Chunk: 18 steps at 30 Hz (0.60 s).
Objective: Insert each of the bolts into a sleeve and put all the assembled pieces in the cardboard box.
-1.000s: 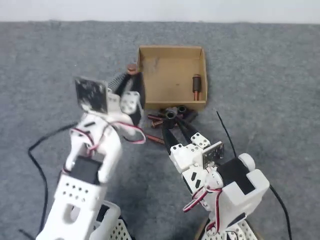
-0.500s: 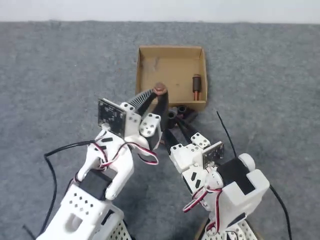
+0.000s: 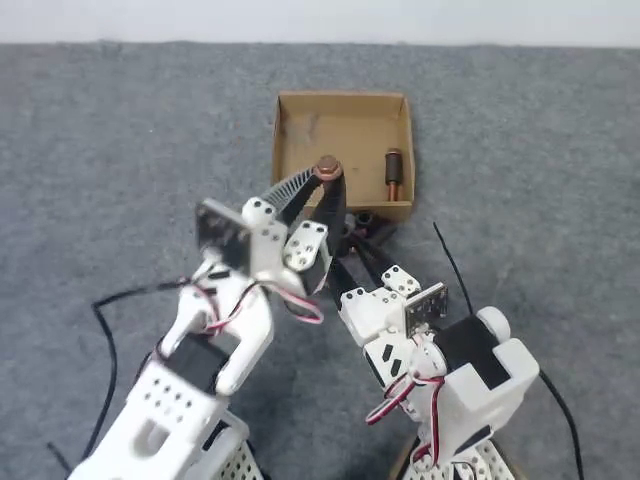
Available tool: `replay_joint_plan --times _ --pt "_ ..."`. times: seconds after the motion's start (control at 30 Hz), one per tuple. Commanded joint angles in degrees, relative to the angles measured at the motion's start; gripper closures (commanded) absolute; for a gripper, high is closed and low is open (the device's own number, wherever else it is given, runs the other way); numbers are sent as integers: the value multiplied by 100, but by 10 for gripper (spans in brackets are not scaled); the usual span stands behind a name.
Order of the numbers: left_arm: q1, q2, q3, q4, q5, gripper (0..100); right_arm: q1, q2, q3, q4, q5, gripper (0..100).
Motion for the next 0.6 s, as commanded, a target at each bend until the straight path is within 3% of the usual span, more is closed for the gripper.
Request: replay_joint_plan --times 0.0,0.4,0.57 --pt "9 484 -646 -18 -53 987 -22 -40 123 13 -35 991" --pt "-9 536 -549 -18 -53 987 -22 -40 123 13 -35 991" --pt "-26 738 -462 -554 -79 987 -22 -40 123 13 -35 991"
